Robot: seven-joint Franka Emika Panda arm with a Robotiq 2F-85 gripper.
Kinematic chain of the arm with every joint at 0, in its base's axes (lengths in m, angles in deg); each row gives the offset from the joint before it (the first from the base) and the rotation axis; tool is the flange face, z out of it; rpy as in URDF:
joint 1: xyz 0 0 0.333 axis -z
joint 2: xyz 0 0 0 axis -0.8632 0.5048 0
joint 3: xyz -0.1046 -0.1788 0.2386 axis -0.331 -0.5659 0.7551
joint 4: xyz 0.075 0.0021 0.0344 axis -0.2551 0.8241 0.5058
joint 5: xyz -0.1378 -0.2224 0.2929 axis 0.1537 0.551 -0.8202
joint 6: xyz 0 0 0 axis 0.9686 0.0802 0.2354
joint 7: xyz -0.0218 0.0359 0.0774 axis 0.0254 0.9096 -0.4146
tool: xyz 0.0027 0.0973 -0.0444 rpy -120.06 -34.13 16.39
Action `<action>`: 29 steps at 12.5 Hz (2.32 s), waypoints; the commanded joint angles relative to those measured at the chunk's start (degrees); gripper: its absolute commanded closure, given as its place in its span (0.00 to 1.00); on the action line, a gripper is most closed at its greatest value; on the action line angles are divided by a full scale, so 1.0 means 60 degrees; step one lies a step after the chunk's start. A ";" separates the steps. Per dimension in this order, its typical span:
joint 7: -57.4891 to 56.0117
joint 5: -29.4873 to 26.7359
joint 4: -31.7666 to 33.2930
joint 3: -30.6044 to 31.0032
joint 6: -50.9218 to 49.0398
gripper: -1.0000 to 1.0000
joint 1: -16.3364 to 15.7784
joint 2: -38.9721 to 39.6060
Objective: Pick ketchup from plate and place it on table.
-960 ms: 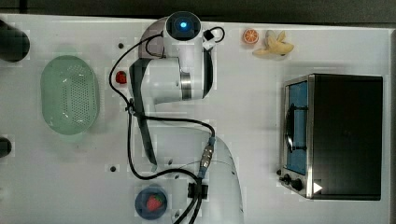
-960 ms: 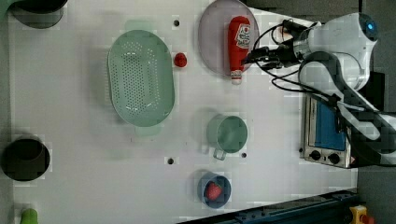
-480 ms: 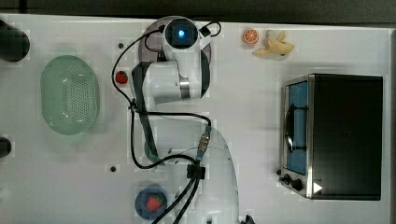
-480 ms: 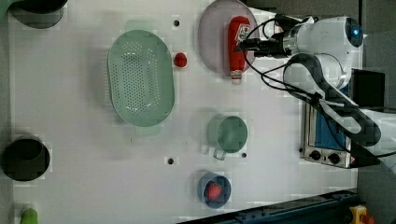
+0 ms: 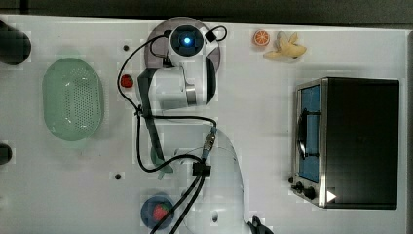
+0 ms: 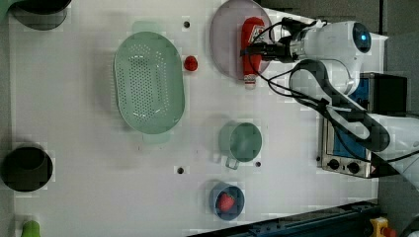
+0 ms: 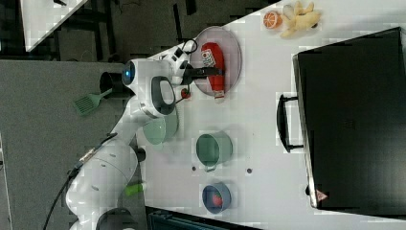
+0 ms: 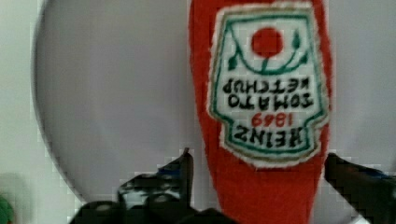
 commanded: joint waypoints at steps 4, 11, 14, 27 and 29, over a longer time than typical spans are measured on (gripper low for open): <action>-0.0316 -0.0036 -0.0282 -0.0007 0.0254 0.42 0.0026 -0.0064; 0.0609 -0.0118 -0.0572 -0.0011 -0.1765 0.42 0.0325 -0.2165; 0.0614 -0.0700 -0.0555 -0.0013 -0.2922 0.42 0.0630 -0.3291; 0.1390 -0.1728 0.2462 -0.0940 -0.5159 0.42 0.1252 -0.6921; 0.1855 -0.1715 0.3445 -0.0865 -0.4560 0.42 0.1203 -0.7368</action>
